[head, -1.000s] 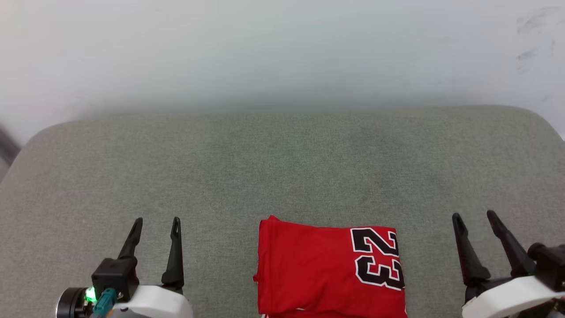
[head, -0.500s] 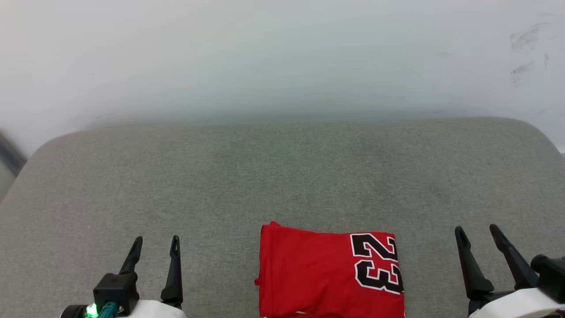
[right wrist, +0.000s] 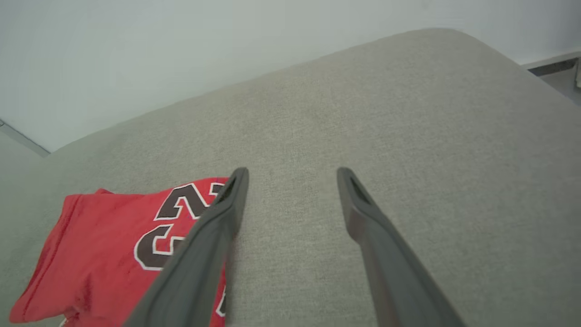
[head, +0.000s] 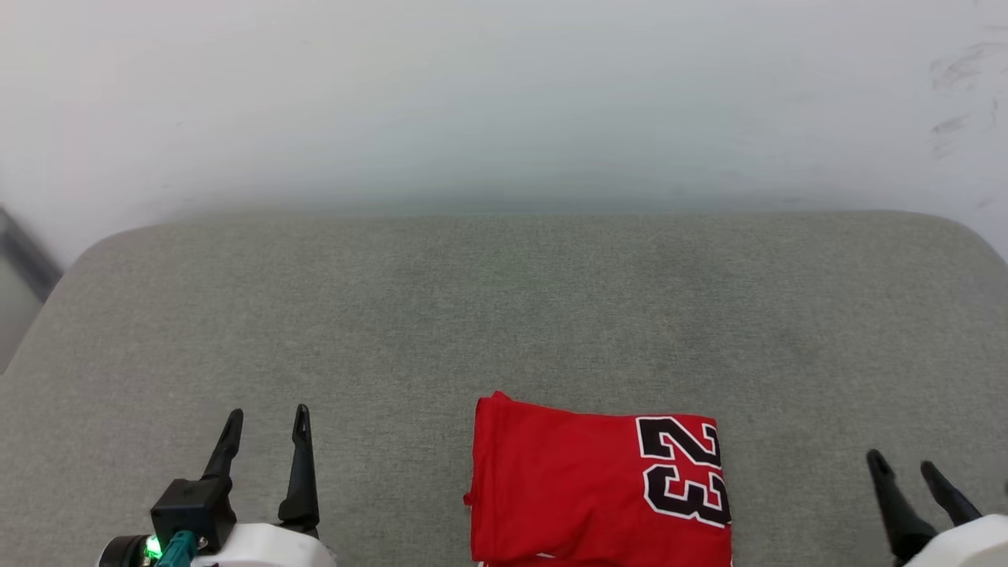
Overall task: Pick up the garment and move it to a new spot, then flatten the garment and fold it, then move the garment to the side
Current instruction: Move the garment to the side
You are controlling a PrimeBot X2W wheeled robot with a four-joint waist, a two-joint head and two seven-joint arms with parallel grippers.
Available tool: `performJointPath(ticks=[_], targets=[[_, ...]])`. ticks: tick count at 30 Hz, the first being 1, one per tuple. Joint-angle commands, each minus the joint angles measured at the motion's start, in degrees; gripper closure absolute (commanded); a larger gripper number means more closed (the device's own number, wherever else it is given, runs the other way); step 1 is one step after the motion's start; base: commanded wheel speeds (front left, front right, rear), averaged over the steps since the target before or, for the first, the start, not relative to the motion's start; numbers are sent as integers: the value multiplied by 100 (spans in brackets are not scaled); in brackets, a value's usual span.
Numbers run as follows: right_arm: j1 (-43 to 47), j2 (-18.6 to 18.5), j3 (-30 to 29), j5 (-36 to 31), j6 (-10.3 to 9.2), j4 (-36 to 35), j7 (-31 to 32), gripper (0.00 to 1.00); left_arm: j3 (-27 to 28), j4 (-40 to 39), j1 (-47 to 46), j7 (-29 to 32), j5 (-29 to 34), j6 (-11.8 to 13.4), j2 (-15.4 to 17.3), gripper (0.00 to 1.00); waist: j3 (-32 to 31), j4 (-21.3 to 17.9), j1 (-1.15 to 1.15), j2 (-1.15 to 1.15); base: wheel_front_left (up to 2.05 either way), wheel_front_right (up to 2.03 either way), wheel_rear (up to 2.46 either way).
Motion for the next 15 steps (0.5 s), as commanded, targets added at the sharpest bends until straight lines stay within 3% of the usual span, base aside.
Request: performJointPath(ticks=[1,9,15], targets=[[-191,-74,-231,372,-2,221,314,0,54,-34,-85,-29,45,-28,-46,0,31,65,0,0,0,0,0],[-556,-463,-590,1730,-1,1510,2269,0,241,-131,-234,-52,291,-199,-239,0,180,430,0,0,0,0,0],[-969,-63,-697,2584,-1,2289,3445,0,384,-223,-377,-48,493,-402,-414,0,440,717,0,0,0,0,0]])
